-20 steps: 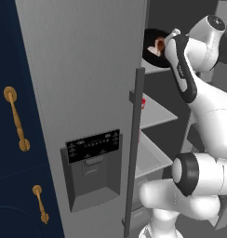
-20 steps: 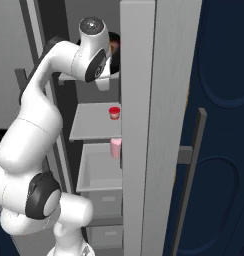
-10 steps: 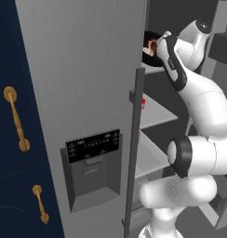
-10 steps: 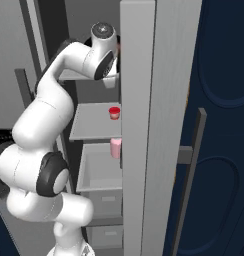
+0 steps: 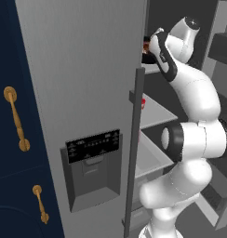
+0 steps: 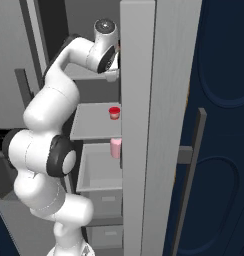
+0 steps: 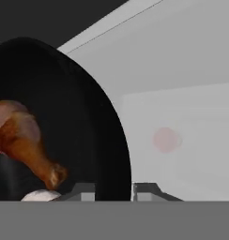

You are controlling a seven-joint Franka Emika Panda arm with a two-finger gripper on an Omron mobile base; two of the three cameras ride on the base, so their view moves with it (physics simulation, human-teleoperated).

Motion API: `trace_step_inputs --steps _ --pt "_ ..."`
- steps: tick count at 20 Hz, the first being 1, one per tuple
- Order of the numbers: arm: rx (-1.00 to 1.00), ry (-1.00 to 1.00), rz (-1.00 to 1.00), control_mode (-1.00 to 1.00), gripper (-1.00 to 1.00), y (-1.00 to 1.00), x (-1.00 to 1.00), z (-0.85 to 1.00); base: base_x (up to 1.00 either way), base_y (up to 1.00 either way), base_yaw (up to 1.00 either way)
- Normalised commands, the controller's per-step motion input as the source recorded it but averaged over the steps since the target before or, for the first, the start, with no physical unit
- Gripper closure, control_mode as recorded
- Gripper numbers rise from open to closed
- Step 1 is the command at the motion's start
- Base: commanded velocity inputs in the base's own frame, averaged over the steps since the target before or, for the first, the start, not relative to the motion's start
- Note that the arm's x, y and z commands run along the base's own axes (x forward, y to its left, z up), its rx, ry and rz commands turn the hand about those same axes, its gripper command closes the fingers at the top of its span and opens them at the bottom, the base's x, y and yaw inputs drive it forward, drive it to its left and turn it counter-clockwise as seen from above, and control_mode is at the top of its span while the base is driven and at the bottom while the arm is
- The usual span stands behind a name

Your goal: Pick the chicken drumstick and garlic from their plates and place them in the bowl. Then put the bowl in the fridge.

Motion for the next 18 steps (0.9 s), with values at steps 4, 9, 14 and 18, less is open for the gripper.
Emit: trace_step_inputs --steps 4,9,14,18 --pt "0.0 -0.08 0.0 -1.0 -1.0 0.11 0.02 0.0 0.0 0.0 0.0" --pt "-0.01 -0.26 0.0 -1.0 -1.0 0.15 -0.22 0.01 0.0 0.0 0.0" --pt "0.0 -0.12 0.0 -1.0 -1.0 0.04 -0.79 0.04 0.0 0.0 0.0" --pt "0.0 -0.06 0.0 -1.0 -1.0 0.04 -1.0 0.13 0.0 0.0 0.0"
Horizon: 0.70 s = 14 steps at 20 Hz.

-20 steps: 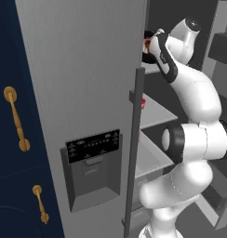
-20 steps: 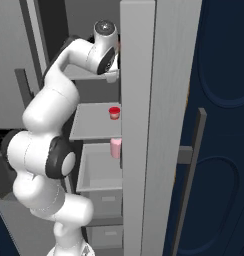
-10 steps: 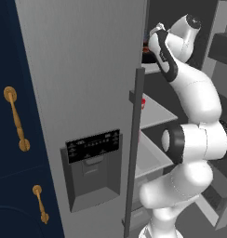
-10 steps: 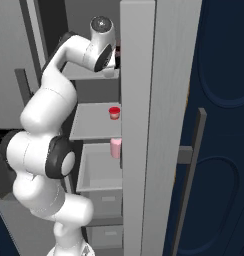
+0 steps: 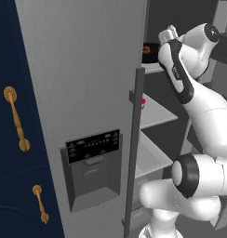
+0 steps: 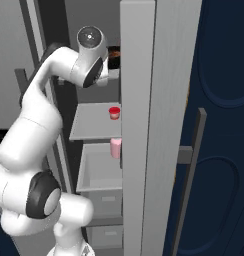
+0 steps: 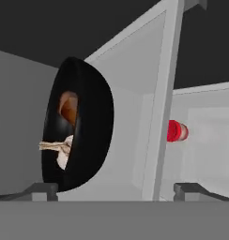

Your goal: Pick the chicken drumstick and garlic from their plates and place them in the bowl. Then put the bowl in the fridge.

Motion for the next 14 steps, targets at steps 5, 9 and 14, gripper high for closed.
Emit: trace_step_inputs --steps 5,9,14 --pt "0.0 0.03 0.0 -1.0 -1.0 0.15 -1.0 0.08 0.0 0.0 0.0" --pt "-0.04 0.06 0.0 -1.0 -1.0 0.25 -1.0 0.0 0.0 0.0 0.0" --pt "-0.06 0.01 0.02 -1.0 -1.0 0.11 -1.0 0.0 0.0 0.0 0.0"
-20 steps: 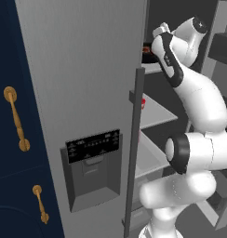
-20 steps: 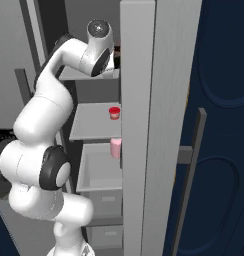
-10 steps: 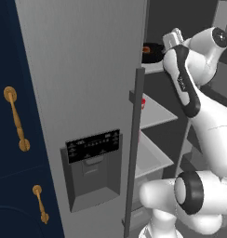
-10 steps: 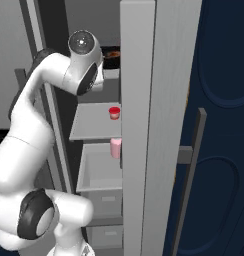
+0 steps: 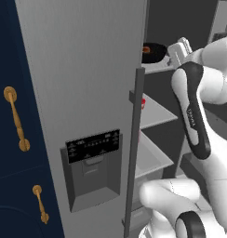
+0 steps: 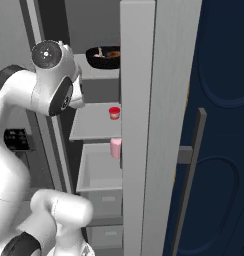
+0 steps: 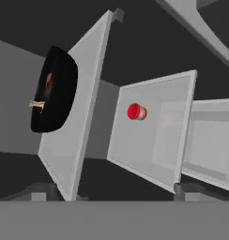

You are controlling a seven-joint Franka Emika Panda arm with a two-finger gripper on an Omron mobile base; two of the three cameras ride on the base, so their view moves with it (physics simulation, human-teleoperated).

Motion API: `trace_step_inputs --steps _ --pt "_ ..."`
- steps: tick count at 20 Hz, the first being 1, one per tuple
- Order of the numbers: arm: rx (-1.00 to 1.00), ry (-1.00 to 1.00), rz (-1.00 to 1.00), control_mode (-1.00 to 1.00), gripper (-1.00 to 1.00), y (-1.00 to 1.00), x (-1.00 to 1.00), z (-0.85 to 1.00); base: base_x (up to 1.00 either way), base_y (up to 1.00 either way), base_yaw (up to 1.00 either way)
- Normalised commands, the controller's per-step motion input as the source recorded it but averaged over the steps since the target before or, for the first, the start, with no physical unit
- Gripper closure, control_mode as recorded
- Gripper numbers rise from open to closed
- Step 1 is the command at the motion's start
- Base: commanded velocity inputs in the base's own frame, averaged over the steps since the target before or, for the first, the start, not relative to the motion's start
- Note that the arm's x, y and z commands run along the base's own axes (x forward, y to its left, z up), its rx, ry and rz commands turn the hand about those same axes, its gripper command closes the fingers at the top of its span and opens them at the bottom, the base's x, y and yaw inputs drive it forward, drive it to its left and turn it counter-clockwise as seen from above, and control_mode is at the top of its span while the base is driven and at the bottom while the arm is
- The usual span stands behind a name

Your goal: Pick the chicken drumstick and garlic from their plates and place them in the bowl. Then put the bowl in the fridge.

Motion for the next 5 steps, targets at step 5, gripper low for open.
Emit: trace_step_inputs --steps 5 --pt "-0.06 0.0 0.02 -1.0 -1.0 0.01 -1.0 0.0 0.0 0.0 0.0"
